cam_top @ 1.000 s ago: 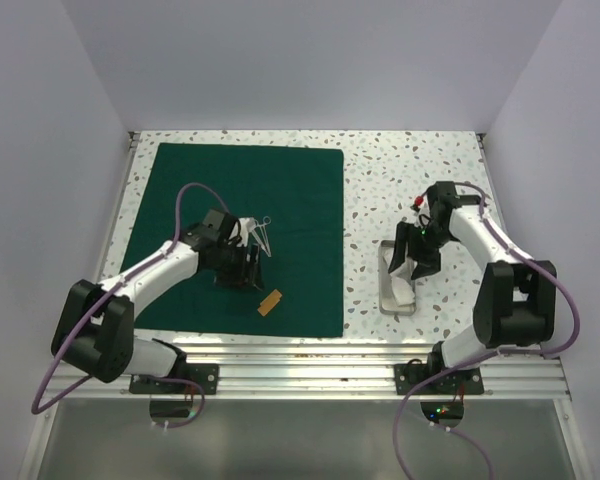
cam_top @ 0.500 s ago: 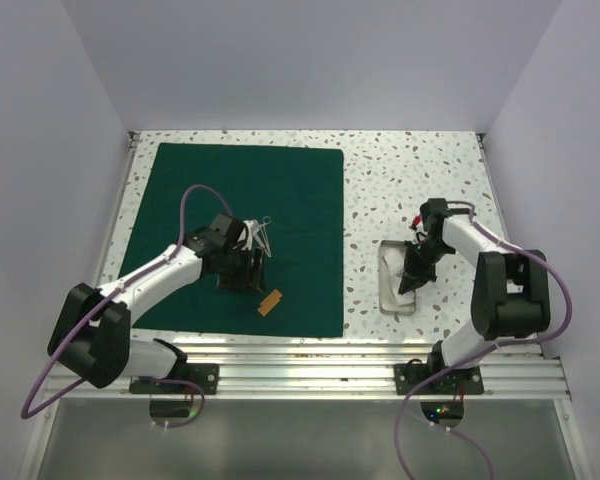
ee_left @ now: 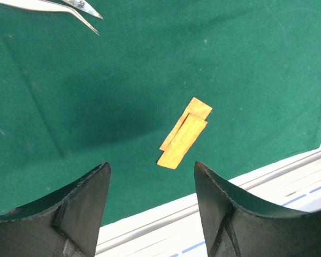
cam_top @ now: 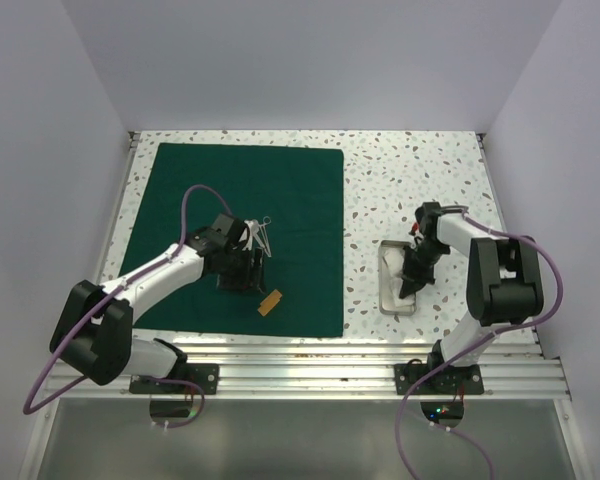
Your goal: Prepare the surgical pack
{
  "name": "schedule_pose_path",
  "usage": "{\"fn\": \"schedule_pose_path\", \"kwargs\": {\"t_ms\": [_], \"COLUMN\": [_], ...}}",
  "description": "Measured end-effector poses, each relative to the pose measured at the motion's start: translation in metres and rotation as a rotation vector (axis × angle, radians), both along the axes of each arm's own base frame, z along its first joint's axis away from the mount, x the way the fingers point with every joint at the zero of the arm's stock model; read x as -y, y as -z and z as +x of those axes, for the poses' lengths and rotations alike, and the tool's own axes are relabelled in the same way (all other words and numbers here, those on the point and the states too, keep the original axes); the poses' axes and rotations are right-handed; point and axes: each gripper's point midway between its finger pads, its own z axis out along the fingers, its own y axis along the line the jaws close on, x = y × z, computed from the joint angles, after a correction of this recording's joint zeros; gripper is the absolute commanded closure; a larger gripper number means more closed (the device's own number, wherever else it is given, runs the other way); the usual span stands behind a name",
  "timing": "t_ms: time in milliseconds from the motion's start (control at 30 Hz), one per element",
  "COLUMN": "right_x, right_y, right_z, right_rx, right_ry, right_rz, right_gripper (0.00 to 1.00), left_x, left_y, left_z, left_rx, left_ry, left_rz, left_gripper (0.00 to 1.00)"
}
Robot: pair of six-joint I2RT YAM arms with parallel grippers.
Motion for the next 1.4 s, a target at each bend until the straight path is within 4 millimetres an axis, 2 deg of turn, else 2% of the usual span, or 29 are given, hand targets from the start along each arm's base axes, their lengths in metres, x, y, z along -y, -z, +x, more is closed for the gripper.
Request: {"fn": "schedule_pose_path", "kwargs": {"t_ms": [167,367,500,633,733,1000,1400], "right_x": [-0.006,-0.008,-0.009,-0.012,-0.012,-0.025,-0.041], "right_y": [-0.013,-0.013,0.002,0.000,-0.009,-0.054,-0.059], "right_z": [0.015,0.031,0.031,0.032,0.037,0.056,0.051], "right_rx": [0.057,0.084,0.040,0.041,0.073,0.239,0.240], "right_ry": [-0.003,-0.001,0.000,0.001,-0.002,-0.023,-0.073], "right_rz": [0.009,0.012,0.015,0.028,0.033,0.088,0.113], "right_gripper": [0.98,0.97,0.94,0.87,0.83,0.80,0.80], "left_x": [-0.001,0.002,0.007,0.010,0.010,0.010,0.022], "left_y": [0.001,0.003,0.010,0.014,0.020,0.034,0.037], "left_z": [0.000,-0.005,-0.011,-0.017,-0.022,-0.039,-0.036], "left_rx": [0.001,0.002,-0.018,-0.033,-0.047,-0.105,-0.116], "left_ry": [-0.009,0.018,0.044,0.050,0.048,0.045,0.060], "left_rz": [0.009,0.030,0.052,0.057,0.053,0.024,-0.027], "left_gripper": [0.22,0.23,0.31,0.41,0.51,0.61,0.69]}}
